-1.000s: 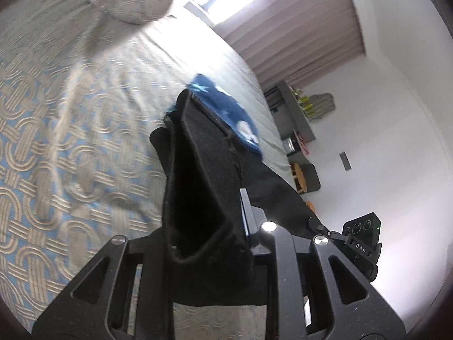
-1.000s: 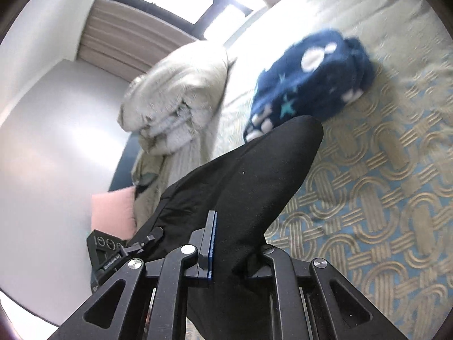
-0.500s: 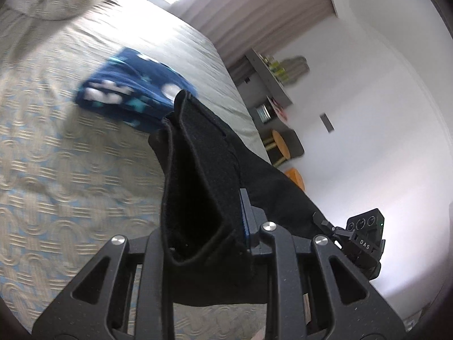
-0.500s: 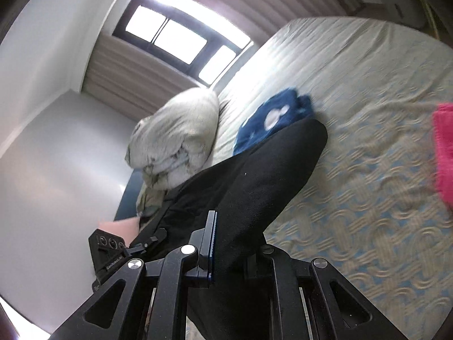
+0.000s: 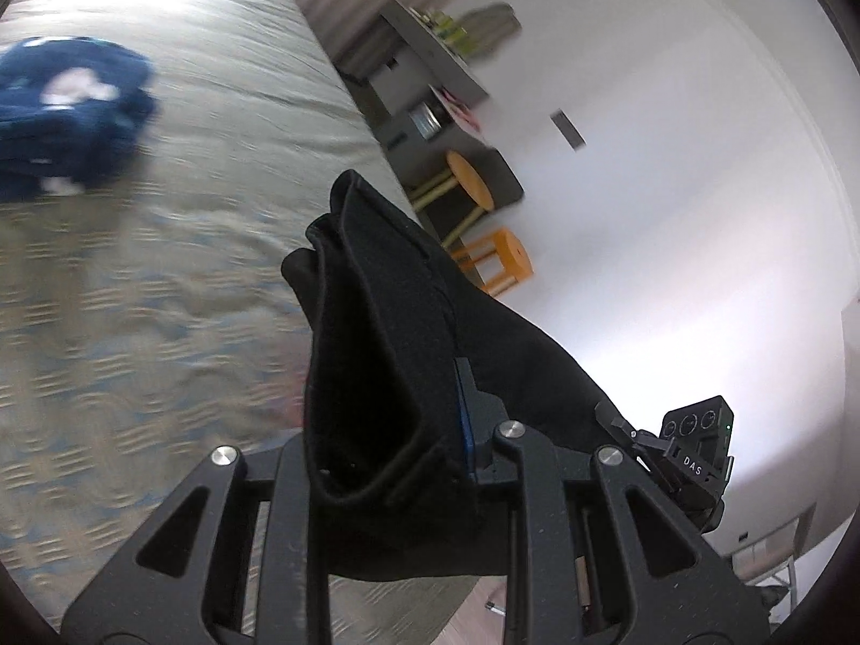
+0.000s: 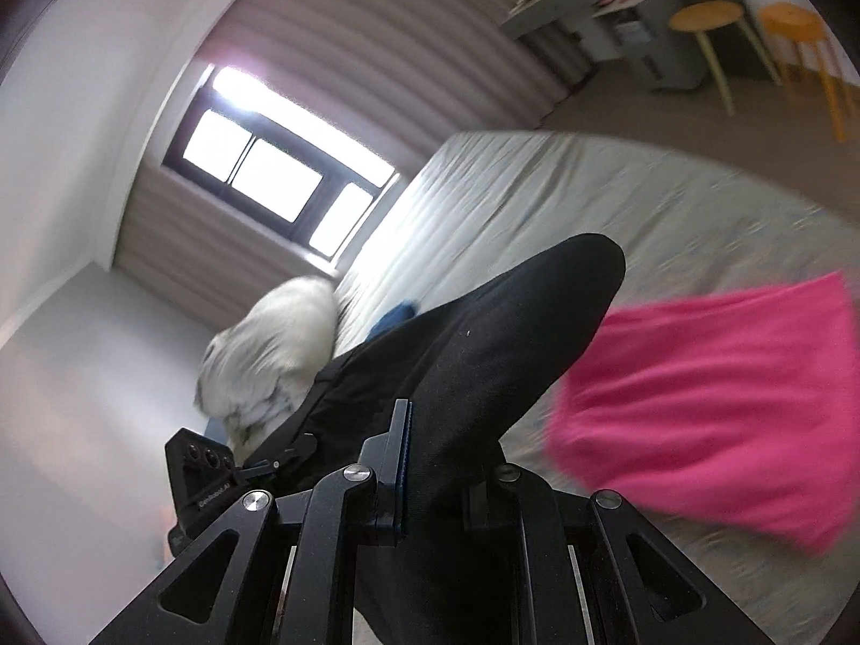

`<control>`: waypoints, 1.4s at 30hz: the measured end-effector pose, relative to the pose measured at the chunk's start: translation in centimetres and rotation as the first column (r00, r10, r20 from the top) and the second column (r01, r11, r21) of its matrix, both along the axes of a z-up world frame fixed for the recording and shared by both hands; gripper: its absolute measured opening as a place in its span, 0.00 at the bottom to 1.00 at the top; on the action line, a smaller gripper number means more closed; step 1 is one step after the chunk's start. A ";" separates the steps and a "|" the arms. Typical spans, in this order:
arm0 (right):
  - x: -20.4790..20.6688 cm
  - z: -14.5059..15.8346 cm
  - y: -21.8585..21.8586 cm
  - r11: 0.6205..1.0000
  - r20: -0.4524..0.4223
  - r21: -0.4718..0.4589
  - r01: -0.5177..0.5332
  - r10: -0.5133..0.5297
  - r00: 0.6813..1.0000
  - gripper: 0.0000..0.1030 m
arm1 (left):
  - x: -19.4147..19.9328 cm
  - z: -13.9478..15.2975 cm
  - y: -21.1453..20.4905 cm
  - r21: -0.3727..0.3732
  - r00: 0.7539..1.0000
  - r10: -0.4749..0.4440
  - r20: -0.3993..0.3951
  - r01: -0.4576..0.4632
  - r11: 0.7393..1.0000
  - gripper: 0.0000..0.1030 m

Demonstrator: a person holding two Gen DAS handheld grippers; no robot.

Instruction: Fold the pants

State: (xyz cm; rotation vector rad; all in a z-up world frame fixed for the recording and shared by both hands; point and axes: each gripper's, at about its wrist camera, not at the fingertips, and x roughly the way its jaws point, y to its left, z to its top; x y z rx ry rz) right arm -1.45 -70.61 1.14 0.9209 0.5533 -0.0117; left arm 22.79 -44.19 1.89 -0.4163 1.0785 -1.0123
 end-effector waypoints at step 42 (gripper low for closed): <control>-7.7 -7.5 -5.0 0.858 -0.041 -0.375 0.352 -0.394 0.918 0.07 | -6.9 -4.7 -14.3 0.334 0.914 -0.181 0.362 0.055 0.941 0.05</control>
